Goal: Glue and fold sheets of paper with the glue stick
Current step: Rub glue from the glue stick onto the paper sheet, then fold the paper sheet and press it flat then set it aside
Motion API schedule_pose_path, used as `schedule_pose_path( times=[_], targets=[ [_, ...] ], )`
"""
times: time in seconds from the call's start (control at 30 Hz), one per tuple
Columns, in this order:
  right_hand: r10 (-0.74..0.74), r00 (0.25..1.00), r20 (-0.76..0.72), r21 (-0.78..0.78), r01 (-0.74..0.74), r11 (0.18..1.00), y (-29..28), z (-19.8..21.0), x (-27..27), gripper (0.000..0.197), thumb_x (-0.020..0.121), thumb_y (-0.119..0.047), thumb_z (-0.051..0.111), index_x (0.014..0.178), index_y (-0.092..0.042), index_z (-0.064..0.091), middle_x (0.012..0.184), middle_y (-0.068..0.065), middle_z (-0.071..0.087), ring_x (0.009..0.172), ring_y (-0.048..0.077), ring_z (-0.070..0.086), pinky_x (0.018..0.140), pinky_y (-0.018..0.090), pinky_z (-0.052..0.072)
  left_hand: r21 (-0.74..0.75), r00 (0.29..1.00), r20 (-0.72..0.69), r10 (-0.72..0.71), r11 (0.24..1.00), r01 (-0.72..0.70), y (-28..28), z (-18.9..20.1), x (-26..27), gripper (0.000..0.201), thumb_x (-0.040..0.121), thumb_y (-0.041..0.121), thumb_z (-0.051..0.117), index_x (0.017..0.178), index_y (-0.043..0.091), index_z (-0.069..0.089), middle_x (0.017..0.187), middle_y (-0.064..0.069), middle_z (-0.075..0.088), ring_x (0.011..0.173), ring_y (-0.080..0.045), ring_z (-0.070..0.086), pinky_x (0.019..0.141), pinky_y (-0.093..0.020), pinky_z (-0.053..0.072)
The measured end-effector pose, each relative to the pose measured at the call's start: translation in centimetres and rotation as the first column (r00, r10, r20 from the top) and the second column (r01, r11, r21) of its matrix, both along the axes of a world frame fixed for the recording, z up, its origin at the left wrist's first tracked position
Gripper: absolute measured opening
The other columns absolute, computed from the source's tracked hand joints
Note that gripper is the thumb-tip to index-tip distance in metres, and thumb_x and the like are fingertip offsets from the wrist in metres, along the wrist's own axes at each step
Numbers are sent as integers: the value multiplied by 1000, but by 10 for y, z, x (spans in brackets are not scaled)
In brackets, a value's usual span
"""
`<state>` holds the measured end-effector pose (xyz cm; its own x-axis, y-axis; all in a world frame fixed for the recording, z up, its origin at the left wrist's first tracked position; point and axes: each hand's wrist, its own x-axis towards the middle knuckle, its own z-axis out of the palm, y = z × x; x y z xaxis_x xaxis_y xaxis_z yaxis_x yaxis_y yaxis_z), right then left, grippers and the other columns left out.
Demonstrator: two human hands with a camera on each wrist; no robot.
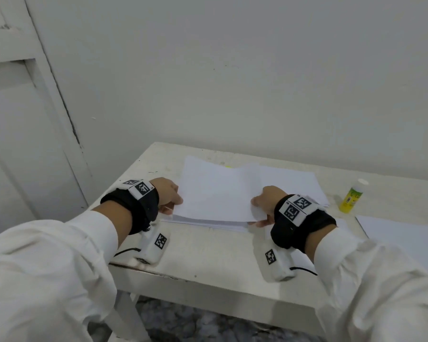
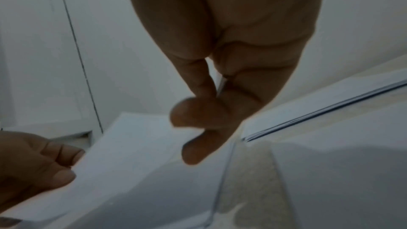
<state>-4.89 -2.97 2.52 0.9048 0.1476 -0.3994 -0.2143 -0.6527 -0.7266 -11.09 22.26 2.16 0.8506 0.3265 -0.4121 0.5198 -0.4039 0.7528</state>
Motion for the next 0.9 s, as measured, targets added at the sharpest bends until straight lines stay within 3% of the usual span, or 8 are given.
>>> schedule_pose_path(
  times=[0.1, 0.17, 0.23, 0.37, 0.5, 0.6, 0.77, 0.9],
  targets=[
    [-74, 997, 0, 67, 74, 995, -44, 6, -6, 18, 88, 4, 57, 81, -10, 49, 105, 17, 57, 72, 23, 61, 57, 29, 55, -46, 993, 118, -1, 999, 6, -40, 7, 1, 44, 82, -5, 67, 111, 16, 42, 79, -11, 56, 58, -21, 54, 48, -26, 55],
    [-147, 988, -54, 168, 154, 974, -79, 8, -14, 20, 85, 11, 59, 79, -6, 50, 104, 21, 60, 69, 29, 64, 50, 30, 55, -16, 982, 179, -55, 998, 59, -69, 8, 2, 48, 80, -3, 70, 111, 19, 40, 85, -10, 56, 65, -25, 58, 65, -34, 59],
    [-207, 975, -84, 216, 221, 951, -116, 7, -21, 27, 82, 13, 62, 74, -7, 46, 95, 19, 57, 66, 33, 64, 43, 27, 54, -24, 969, 186, -164, 985, 171, -98, 4, 3, 37, 79, -4, 70, 99, 18, 48, 81, -8, 55, 63, -24, 60, 74, -38, 59],
    [-265, 958, -107, 140, 278, 950, -174, 1, -35, 26, 79, 8, 69, 85, -6, 48, 88, 18, 59, 65, 33, 65, 43, 28, 55, 37, 928, 101, -359, 934, 357, -148, -3, 5, 17, 81, -3, 70, 84, 13, 64, 70, -1, 58, 42, -4, 57, 57, -15, 55],
    [-294, 943, -156, 96, 310, 946, -206, -10, -40, 21, 79, 8, 70, 87, -2, 53, 90, 17, 60, 62, 31, 63, 42, 27, 54, 75, 899, 3, -438, 896, 437, -184, -13, 11, 18, 80, 2, 72, 95, 12, 72, 64, 2, 62, 45, -4, 58, 68, -17, 55],
    [-298, 933, -202, 89, 321, 943, -215, -15, -37, 22, 79, 10, 68, 94, 1, 55, 101, 20, 60, 64, 33, 63, 40, 28, 53, 108, 881, -62, -469, 875, 473, -195, -20, 14, 22, 80, 3, 73, 100, 13, 72, 66, 0, 64, 44, -3, 58, 59, -12, 53],
    [-292, 930, -221, 64, 313, 948, -217, -22, -30, 31, 79, 9, 69, 76, -10, 45, 112, 20, 55, 75, 35, 63, 41, 29, 54, 144, 863, -123, -490, 852, 504, -198, -23, 16, 23, 78, 1, 74, 100, 9, 71, 69, -2, 63, 39, 0, 56, 50, -12, 49],
    [-288, 930, -229, 70, 310, 948, -217, -25, -29, 30, 79, 7, 70, 75, -10, 46, 113, 17, 53, 84, 36, 60, 43, 29, 55, 166, 852, -143, -503, 837, 522, -199, -24, 17, 19, 79, 2, 74, 95, 12, 69, 66, 0, 60, 37, 1, 54, 50, -12, 49]
  ],
)
